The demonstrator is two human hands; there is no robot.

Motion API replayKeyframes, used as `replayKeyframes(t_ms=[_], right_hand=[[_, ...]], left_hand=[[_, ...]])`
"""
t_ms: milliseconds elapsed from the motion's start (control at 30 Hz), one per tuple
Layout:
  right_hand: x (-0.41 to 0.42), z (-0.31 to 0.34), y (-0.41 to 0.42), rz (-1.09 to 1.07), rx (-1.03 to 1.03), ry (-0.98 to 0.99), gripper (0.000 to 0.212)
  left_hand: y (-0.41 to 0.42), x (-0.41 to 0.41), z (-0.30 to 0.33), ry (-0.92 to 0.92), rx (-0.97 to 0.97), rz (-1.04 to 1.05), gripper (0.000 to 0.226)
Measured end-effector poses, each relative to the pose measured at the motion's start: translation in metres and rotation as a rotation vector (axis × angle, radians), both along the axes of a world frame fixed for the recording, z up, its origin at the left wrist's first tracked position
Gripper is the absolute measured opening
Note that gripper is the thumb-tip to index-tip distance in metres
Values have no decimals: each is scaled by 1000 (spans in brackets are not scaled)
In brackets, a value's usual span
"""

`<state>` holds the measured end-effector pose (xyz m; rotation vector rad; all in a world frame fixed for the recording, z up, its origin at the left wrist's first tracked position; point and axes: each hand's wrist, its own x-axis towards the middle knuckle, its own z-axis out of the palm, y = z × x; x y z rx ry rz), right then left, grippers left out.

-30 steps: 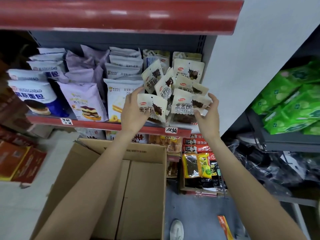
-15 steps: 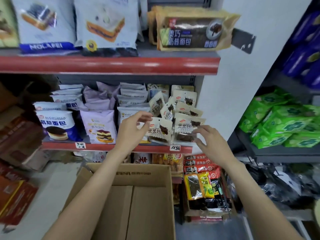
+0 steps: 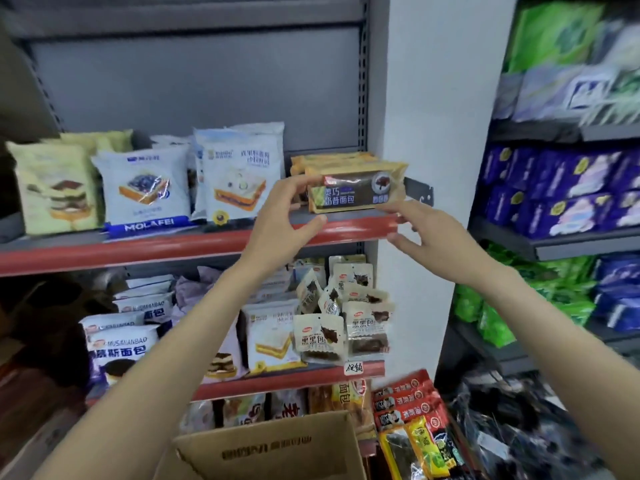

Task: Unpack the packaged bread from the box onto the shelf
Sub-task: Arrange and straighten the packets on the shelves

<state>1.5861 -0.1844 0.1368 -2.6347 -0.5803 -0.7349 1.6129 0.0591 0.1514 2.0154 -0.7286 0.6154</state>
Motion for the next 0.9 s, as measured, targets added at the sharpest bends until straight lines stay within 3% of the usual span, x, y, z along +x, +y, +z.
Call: replayKeyframes(t_ms=[167,333,433,700,900], right_hand=[[53,38,-23,-75,-76,-127,43],[116,55,-38,-112,-274,-63,59],[150,59,-42,-74,-384,21,57],[181,62,-26,121,-337,-76,42],[190,64,-21,170,-283,-139,41]], left_hand=[[-25,42,22,-3,133,105,65],[-43,92,26,99,344,235,82],[-51,115,32,188,348,319,92],[-49,147,32,149,418,362,82],[-37,156,30,87,595,473,115]])
